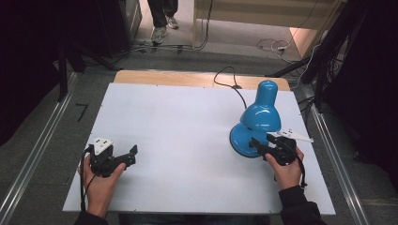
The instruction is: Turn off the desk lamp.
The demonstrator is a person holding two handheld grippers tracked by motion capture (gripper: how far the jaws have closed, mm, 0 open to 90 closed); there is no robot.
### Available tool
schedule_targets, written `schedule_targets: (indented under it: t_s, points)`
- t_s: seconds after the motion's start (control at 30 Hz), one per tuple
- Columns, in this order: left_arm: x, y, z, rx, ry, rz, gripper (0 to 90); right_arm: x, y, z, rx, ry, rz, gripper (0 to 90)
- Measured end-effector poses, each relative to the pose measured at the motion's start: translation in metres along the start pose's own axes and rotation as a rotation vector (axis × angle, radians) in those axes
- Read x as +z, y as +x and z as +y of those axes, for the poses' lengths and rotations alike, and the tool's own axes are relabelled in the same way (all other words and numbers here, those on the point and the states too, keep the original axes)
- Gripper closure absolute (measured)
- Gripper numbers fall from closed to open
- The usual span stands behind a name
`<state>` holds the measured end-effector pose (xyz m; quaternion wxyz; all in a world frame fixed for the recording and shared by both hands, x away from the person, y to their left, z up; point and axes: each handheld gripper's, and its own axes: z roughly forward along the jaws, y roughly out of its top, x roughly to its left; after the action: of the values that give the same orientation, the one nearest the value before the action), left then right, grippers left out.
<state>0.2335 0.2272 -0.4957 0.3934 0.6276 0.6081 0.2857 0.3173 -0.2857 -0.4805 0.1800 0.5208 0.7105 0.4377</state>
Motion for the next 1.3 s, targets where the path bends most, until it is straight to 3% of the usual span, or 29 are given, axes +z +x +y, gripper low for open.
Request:
schedule_targets:
  t_s: [1.3]
  points:
    - [-0.001, -0.001, 0.001, 0.003, -0.003, -0.009, 7.8, -0.032, -0.021, -0.014, -0.011, 0.025, -0.056, 21.8]
